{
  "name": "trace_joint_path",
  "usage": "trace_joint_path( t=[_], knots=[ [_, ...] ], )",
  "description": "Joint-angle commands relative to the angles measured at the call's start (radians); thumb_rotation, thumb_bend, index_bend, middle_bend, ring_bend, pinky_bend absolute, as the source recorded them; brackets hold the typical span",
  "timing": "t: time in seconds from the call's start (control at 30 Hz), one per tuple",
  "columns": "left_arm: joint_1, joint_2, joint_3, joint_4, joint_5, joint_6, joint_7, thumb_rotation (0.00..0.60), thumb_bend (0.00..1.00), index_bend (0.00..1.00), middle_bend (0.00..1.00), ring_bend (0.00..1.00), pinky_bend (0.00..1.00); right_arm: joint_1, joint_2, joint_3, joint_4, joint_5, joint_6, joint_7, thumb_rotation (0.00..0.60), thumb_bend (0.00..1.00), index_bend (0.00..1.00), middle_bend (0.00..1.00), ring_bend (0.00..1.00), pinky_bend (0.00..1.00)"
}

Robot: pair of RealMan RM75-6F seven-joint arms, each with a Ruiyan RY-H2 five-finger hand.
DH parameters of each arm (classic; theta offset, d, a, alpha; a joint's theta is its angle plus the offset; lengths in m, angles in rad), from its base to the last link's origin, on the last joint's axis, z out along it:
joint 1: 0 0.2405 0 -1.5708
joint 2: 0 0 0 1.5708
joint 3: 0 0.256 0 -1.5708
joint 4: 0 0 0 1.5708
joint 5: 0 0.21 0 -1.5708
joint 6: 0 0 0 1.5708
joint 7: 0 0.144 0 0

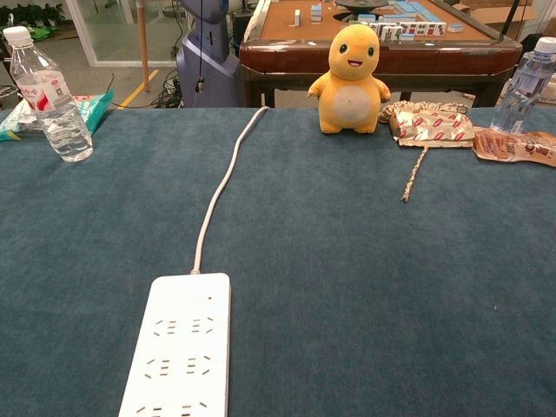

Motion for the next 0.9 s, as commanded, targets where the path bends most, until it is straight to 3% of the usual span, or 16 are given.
trace_joint_path(
  t=[0.03,0.2,0.27,0.33,0.4,0.47,0.57,0.7,0.9],
  knots=[
    [0.000,-0.006,0.006,0.007,0.007,-0.001,0.001,0.600,0.24,0.41,0.45,0.36,0.58,-0.002,-0.008,-0.004,0.005,-0.002,0.000,0.004,0.600,0.18,0.49,0.43,0.44,0.58],
    [-0.012,-0.016,0.010,0.011,0.031,-0.009,-0.025,0.600,0.24,0.42,0.45,0.41,0.62,-0.003,-0.014,-0.007,0.021,0.002,-0.006,0.020,0.600,0.18,0.49,0.43,0.44,0.58],
    [-0.024,-0.022,0.008,0.011,0.061,-0.005,-0.066,0.600,0.24,0.44,0.48,0.52,0.76,-0.002,-0.013,-0.004,0.023,0.003,-0.004,0.024,0.600,0.18,0.49,0.43,0.44,0.58],
    [-0.037,-0.032,0.007,0.012,0.101,0.006,-0.116,0.600,0.25,0.47,0.63,0.75,0.95,-0.001,-0.011,0.000,0.024,0.004,-0.002,0.025,0.600,0.18,0.49,0.43,0.44,0.58],
    [-0.058,-0.039,0.013,0.008,0.155,0.008,-0.165,0.600,0.27,0.50,0.82,0.91,1.00,0.000,-0.007,0.002,0.021,0.004,-0.002,0.020,0.600,0.18,0.49,0.43,0.44,0.58],
    [-0.084,-0.035,0.023,-0.008,0.205,-0.005,-0.193,0.600,0.30,0.50,0.93,0.98,1.00,0.001,-0.001,0.004,0.016,0.005,-0.002,0.014,0.600,0.18,0.49,0.43,0.44,0.58],
    [-0.126,-0.020,0.042,-0.046,0.271,-0.045,-0.211,0.600,0.37,0.45,0.99,1.00,1.00,0.001,0.000,0.008,0.011,0.007,0.003,0.009,0.600,0.18,0.49,0.43,0.44,0.58],
    [-0.186,-0.002,0.072,-0.095,0.344,-0.127,-0.192,0.600,0.46,0.38,1.00,1.00,1.00,-0.002,-0.005,0.007,0.014,0.005,0.008,0.022,0.600,0.18,0.49,0.43,0.44,0.58],
    [-0.265,-0.008,0.093,-0.137,0.390,-0.256,-0.100,0.600,0.51,0.34,1.00,1.00,1.00,-0.008,-0.011,0.002,0.031,0.011,0.006,0.036,0.600,0.18,0.49,0.43,0.44,0.58]
  ],
)
